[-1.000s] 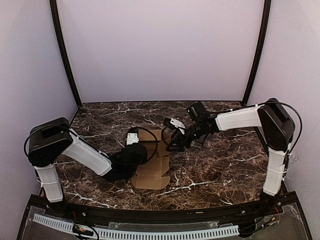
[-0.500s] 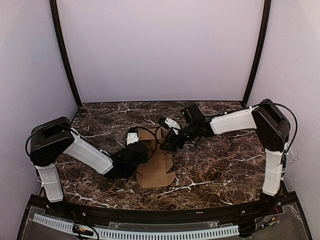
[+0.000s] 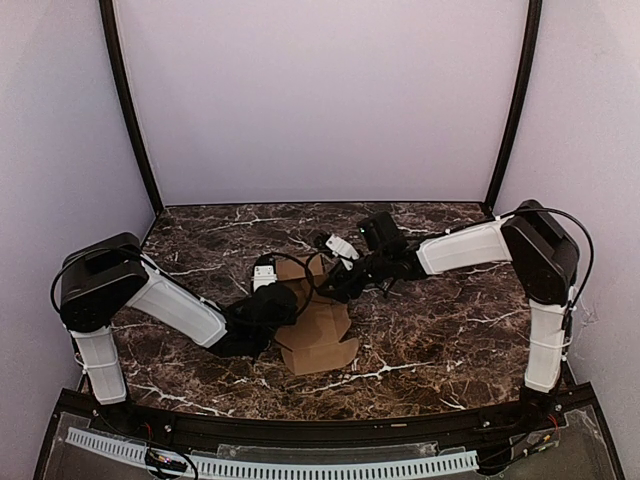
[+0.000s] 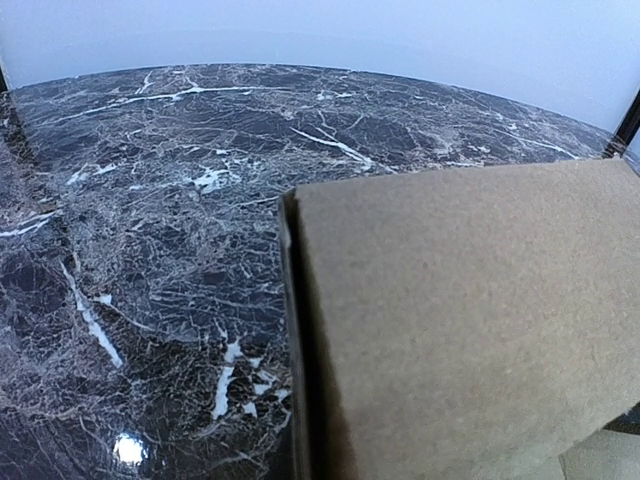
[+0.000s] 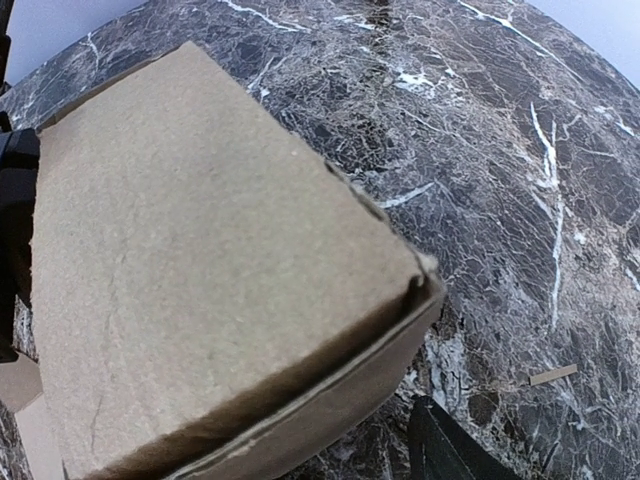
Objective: Fold the paper box
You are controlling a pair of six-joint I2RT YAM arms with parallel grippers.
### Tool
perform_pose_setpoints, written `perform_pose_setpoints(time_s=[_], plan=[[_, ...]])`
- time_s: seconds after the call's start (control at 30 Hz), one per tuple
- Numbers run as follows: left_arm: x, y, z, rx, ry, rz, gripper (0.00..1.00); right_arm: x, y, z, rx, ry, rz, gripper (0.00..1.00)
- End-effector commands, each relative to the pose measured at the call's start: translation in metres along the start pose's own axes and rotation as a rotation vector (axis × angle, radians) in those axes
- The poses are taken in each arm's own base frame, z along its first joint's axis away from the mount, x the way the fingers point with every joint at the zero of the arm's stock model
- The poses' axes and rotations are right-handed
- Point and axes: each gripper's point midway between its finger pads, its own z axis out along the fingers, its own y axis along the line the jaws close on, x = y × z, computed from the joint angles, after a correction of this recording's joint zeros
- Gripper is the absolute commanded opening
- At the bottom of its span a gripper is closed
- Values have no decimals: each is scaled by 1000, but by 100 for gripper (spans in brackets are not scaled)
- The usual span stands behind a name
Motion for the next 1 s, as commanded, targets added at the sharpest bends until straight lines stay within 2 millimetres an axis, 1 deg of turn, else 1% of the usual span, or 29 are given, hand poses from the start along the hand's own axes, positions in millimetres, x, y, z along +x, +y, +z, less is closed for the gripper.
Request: perform_pose_setpoints(time_s=[0.0, 0.2, 0.33, 0.4, 0.43, 0.47, 0.5, 0.53, 0.57, 0.6, 0.63, 0.73, 0.77, 0.8, 0.83, 0.87, 0.93, 0.97], plan=[[-7, -26, -8, 114, 21, -63, 1, -17, -30, -6, 144, -65, 76, 65], [-11, -53, -11, 227, 53, -106, 1, -29, -36, 5, 185, -79, 127, 54], [-12, -60, -12, 255, 76, -130, 4, -33, -34, 9, 205, -78, 128, 43], [-11, -61, -12, 261, 84, -135, 10, -32, -35, 9, 216, -73, 128, 34], [-12, -62, -14, 270, 87, -135, 18, -32, -36, 9, 223, -71, 129, 31], [-13, -64, -15, 278, 87, -133, 23, -30, -38, 10, 232, -66, 128, 25], [-15, -66, -17, 292, 90, -134, 33, -30, -39, 9, 240, -64, 126, 21], [-16, -67, -18, 299, 92, -134, 37, -29, -39, 8, 243, -62, 123, 18], [-18, -69, -21, 315, 98, -135, 45, -29, -38, 6, 239, -62, 117, 17], [-19, -70, -23, 325, 101, -131, 49, -29, -37, 5, 237, -63, 116, 17], [-22, -73, -27, 345, 107, -131, 55, -30, -36, 4, 235, -65, 115, 17], [-29, -81, -38, 402, 131, -119, 65, -34, -35, -3, 240, -67, 74, 16], [-34, -87, -45, 444, 143, -123, 71, -35, -36, -6, 244, -65, 60, 16], [-33, -88, -48, 458, 159, -113, 76, -36, -36, -9, 248, -61, 47, 16], [-39, -93, -58, 509, 172, -115, 77, -37, -35, -11, 241, -56, 33, 16], [-36, -96, -65, 542, 200, -98, 79, -36, -34, -15, 235, -42, 16, 16], [-52, -96, -86, 604, 200, -95, 80, -32, -33, -21, 226, -1, -18, 15], [-50, -92, -91, 614, 210, -82, 81, -30, -33, -25, 218, 18, -38, 14]])
